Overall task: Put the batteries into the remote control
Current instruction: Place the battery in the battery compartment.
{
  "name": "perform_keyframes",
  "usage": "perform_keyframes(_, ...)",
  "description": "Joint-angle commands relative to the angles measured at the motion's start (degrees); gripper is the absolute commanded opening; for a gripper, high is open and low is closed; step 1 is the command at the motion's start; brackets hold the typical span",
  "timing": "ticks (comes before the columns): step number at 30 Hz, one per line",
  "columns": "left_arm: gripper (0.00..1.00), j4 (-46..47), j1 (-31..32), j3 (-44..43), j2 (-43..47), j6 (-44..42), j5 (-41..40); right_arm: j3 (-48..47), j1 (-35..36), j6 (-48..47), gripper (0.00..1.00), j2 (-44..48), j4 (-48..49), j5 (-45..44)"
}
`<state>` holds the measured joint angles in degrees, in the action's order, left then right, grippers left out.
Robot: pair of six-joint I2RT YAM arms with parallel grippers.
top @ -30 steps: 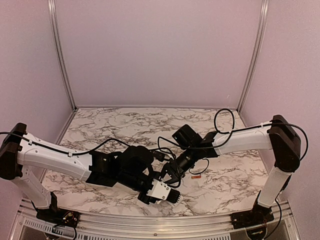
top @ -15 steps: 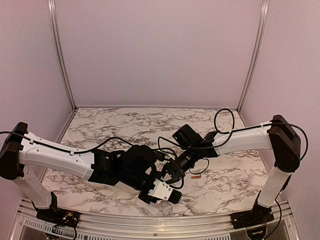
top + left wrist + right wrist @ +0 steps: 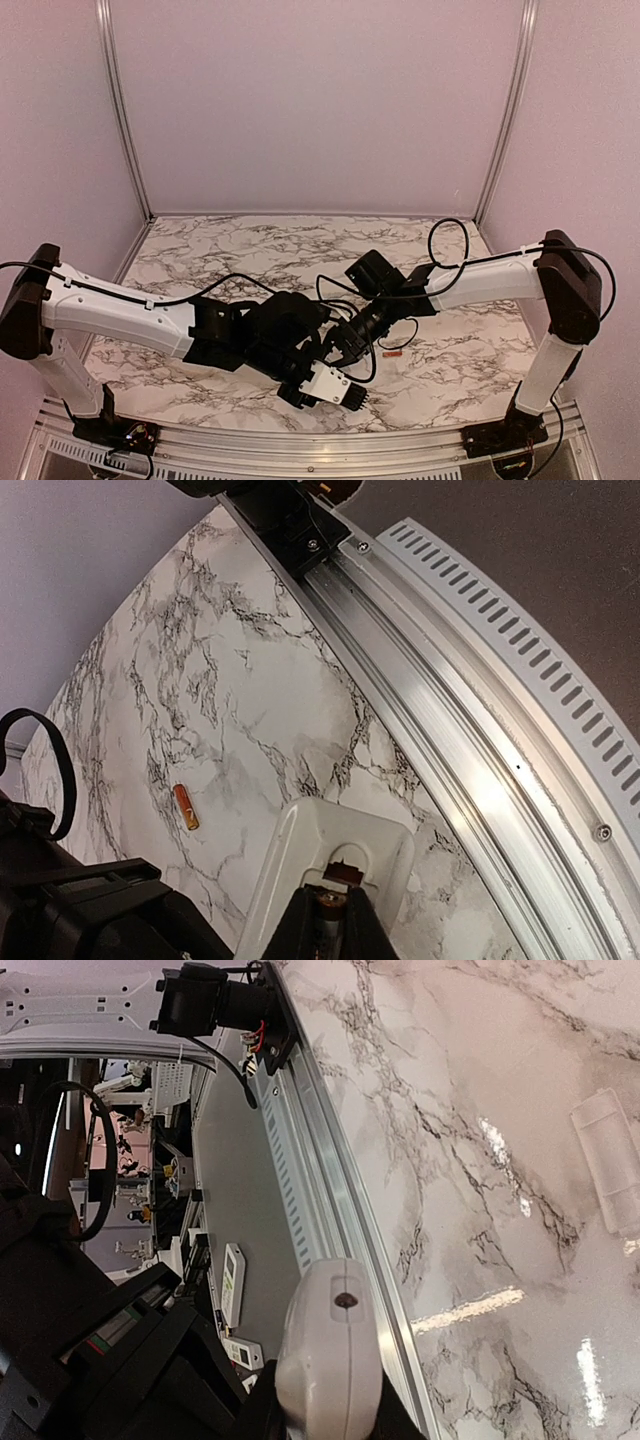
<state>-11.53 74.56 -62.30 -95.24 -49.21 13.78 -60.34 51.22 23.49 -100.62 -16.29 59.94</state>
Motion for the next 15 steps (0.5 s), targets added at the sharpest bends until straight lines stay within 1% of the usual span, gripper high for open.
perform_keyframes(1,0.00,-16.5,-1.2,0.6,-3.7,1.5,-7.2,0.0,0.4,1.6,0.00,0.5,-1.8,7.0)
perform_keyframes(11,0.00,-19.9,-1.1,-0.1,-4.2,1.7,-9.4,-0.5,0.4,1.5,0.00,0.8,-2.2,7.3)
perform_keyframes(15,0.05,-19.9,-1.1,-1.0,-5.5,1.8,-10.3,-0.6,0.4,2.0,0.00,0.6,-1.8,7.6)
